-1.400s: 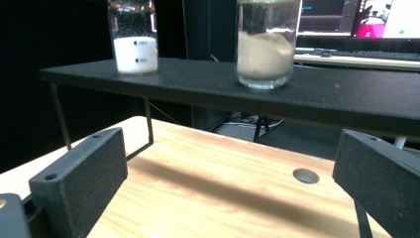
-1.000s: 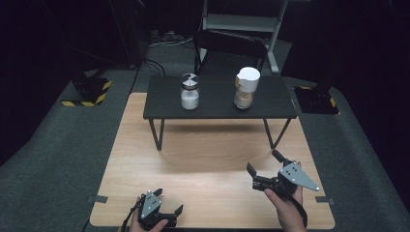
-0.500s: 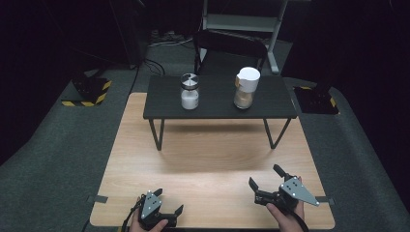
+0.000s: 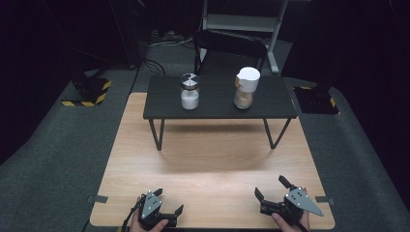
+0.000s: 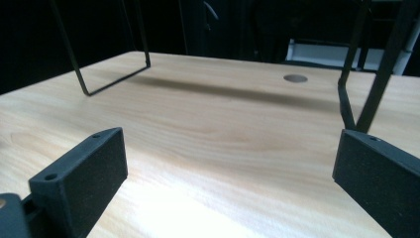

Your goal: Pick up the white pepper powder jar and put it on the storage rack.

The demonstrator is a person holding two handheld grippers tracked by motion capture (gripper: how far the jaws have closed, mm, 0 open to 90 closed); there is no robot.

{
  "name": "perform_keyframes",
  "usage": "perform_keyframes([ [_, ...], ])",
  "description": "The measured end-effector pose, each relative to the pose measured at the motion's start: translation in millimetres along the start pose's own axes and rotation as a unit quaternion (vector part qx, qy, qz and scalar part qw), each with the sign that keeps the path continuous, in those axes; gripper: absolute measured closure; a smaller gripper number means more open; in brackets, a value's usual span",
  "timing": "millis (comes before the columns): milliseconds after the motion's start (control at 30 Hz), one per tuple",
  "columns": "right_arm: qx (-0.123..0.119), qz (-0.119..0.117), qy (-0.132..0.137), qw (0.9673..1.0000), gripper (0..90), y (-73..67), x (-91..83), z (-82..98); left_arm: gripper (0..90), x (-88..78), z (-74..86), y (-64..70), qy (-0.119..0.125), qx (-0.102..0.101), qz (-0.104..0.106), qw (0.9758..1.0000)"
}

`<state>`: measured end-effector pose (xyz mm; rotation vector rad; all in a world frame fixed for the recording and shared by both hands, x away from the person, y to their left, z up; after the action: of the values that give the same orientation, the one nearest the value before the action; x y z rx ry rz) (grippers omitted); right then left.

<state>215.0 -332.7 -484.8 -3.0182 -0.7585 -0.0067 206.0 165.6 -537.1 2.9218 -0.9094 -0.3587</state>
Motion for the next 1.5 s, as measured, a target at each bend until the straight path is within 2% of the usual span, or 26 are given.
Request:
perform_keyframes([
  [533, 0.002, 0.023, -0.045, 0.9987, 0.0, 12.6, -18.9, 19.8, 1.0, 0.1, -0.2, -0.6, 0.0, -0.003, 0.0, 1.0],
  [667, 0.005, 0.03, -0.059, 0.9978, 0.0, 16.0, -21.3, 25.4, 1.0, 0.2, -0.2, -0.5, 0.0, -0.003, 0.0, 1.0],
  [733, 0.013, 0.033, -0.067, 0.9971, 0.0, 18.7, -22.2, 28.2, 1.0, 0.2, -0.2, -0.6, 0.0, -0.003, 0.0, 1.0],
  [1033, 0.018, 0.05, -0.088, 0.9947, 0.0, 25.7, -24.1, 37.0, 1.0, 0.2, -0.1, -0.7, 0.0, -0.004, 0.0, 1.0],
  [1067, 0.021, 0.048, -0.094, 0.9942, 0.0, 27.2, -23.8, 37.9, 1.0, 0.2, -0.1, -0.7, 0.0, -0.004, 0.0, 1.0],
  [1133, 0.012, 0.048, -0.102, 0.9936, 0.0, 27.7, -23.2, 39.1, 1.0, 0.2, 0.0, -0.7, 0.0, -0.004, 0.0, 1.0],
  [1200, 0.016, 0.047, -0.096, 0.9941, 0.0, 27.9, -23.8, 40.5, 1.0, 0.3, 0.0, -0.8, 0.0, -0.004, -0.001, 1.0],
  [1333, 0.012, 0.045, -0.102, 0.9937, 0.0, 26.0, -22.2, 41.9, 1.0, 0.3, 0.0, -0.9, 0.0, -0.004, -0.001, 1.0],
  [1433, 0.0, 0.042, -0.108, 0.9933, 0.0, 23.8, -20.9, 43.0, 1.0, 0.7, 0.1, -0.5, 0.0, -0.004, -0.001, 1.0],
  [1500, 0.001, 0.042, -0.107, 0.9934, 0.0, 23.8, -20.9, 43.3, 1.0, 0.9, 0.1, -0.2, -0.001, -0.003, -0.001, 1.0],
])
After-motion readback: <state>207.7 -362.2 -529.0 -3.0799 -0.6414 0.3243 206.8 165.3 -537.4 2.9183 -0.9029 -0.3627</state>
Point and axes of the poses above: each handheld gripper's, and its own axes: x roughly forward along the jaws, z roughly out of its underside, y roughly to its right, the point moved 7 cm from there along x, roughly forward along the jaws, and after that the axes turned 14 degrees about y, right-handed, at the moved point
